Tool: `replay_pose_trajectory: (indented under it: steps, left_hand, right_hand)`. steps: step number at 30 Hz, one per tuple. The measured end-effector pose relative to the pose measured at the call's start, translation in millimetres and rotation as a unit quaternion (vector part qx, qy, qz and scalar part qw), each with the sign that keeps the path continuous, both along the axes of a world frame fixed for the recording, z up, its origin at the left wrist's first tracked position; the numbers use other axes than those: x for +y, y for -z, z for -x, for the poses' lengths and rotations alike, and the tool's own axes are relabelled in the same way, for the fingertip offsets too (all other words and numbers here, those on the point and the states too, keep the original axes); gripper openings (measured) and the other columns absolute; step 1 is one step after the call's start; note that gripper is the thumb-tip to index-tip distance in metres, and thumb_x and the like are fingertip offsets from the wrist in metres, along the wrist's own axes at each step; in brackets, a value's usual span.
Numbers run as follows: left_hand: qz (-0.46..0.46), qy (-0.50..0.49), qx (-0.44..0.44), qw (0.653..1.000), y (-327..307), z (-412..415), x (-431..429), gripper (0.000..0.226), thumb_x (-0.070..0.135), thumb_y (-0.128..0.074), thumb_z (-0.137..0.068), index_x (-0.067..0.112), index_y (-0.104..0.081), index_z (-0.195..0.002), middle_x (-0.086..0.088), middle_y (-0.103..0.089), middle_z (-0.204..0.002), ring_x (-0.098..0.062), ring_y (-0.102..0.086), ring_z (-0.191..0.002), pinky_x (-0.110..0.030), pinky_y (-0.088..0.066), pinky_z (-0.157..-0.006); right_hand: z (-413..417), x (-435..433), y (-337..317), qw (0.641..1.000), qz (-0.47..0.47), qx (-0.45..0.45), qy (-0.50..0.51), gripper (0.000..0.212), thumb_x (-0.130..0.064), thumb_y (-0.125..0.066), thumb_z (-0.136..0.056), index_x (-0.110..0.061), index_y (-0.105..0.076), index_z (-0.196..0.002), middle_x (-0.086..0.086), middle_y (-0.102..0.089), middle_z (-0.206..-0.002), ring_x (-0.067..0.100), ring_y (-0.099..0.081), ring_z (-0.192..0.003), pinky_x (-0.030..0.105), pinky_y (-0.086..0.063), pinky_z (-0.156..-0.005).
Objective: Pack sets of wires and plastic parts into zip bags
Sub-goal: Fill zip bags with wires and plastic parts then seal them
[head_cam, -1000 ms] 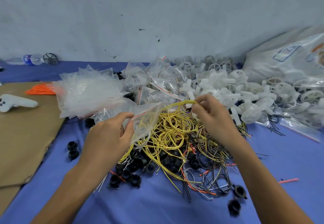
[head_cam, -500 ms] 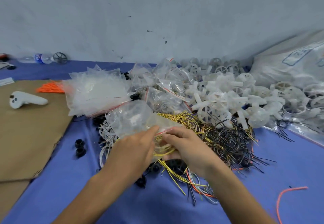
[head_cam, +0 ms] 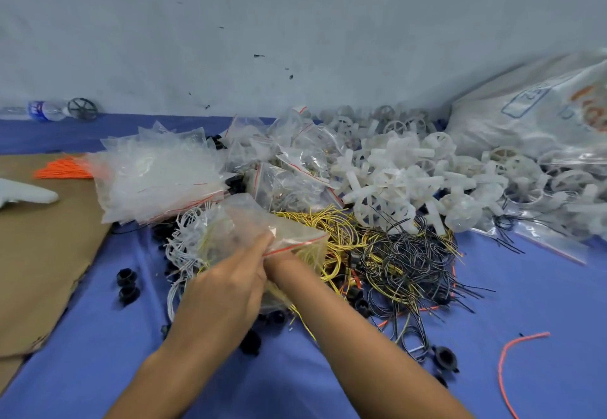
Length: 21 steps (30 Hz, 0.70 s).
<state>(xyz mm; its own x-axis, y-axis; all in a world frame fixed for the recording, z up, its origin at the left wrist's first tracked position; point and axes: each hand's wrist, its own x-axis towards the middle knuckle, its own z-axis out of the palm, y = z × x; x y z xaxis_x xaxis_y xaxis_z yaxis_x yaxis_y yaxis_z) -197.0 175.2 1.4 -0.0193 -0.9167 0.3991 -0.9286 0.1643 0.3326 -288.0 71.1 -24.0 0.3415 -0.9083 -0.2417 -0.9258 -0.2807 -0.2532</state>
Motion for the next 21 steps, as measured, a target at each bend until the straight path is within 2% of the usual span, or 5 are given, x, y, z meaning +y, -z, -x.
replay_pose_trajectory:
  steps: [3, 6, 9, 15, 21]
  left_hand:
    - [0.004, -0.046, 0.046, 0.998, 1.6, -3.0, -5.2, 0.049, 0.023, -0.047, -0.089, 0.021, -0.060, -0.136, -0.010, -0.072, -0.114, -0.038, -0.070, -0.087, -0.046, -0.057, -0.067]
    - [-0.002, -0.051, 0.075, 0.996, 3.7, -1.5, -11.6, 0.047, 0.029, -0.044, -0.092, 0.023, -0.059, -0.136, -0.009, -0.070, -0.121, -0.037, -0.069, -0.098, -0.044, -0.055, -0.076]
    - [0.007, -0.046, 0.076, 0.996, 7.3, 1.7, -15.2, 0.039, 0.024, -0.051, -0.096, 0.020, -0.062, -0.133, -0.009, -0.072, -0.115, -0.035, -0.070, -0.094, -0.041, -0.054, -0.074]
    - [0.020, -0.027, 0.090, 0.995, 11.1, 6.5, -16.0, 0.037, 0.023, -0.050, -0.096, 0.019, -0.063, -0.131, -0.004, -0.072, -0.116, -0.028, -0.070, -0.094, -0.033, -0.052, -0.074]
    - [0.018, -0.019, 0.101, 0.995, 11.3, 11.8, -14.9, 0.039, 0.025, -0.047, -0.096, 0.018, -0.063, -0.131, -0.004, -0.073, -0.113, -0.029, -0.070, -0.093, -0.036, -0.053, -0.074]
  right_hand:
    - [7.5, 18.5, -40.9, 0.971, -0.011, -0.012, -0.240, 0.042, -0.020, -0.039, -0.101, 0.004, -0.055, -0.131, 0.025, -0.051, -0.139, 0.038, -0.046, -0.129, 0.032, -0.026, -0.104]
    - [53.3, 37.2, -35.6, 0.950, 0.053, -0.242, -0.189, 0.041, -0.018, -0.047, -0.096, -0.014, -0.053, -0.136, 0.010, -0.057, -0.136, 0.020, -0.050, -0.124, 0.025, -0.036, -0.105]
    - [116.7, 44.4, -35.0, 0.947, 0.032, -0.303, -0.101, 0.028, -0.027, -0.053, -0.097, -0.036, -0.060, -0.122, -0.013, -0.071, -0.104, 0.003, -0.063, -0.088, 0.021, -0.050, -0.079]
    - [176.4, 6.8, 2.2, 0.986, 0.122, 0.114, -0.009, 0.038, -0.051, -0.052, -0.095, -0.025, -0.059, -0.122, 0.001, -0.052, -0.116, 0.026, -0.045, -0.109, 0.038, -0.039, -0.094]
    - [164.8, -2.0, 23.2, 0.963, 0.256, 0.080, 0.025, 0.027, -0.040, -0.042, -0.097, -0.021, -0.059, -0.105, 0.001, -0.052, -0.104, 0.025, -0.044, -0.097, 0.038, -0.036, -0.087]
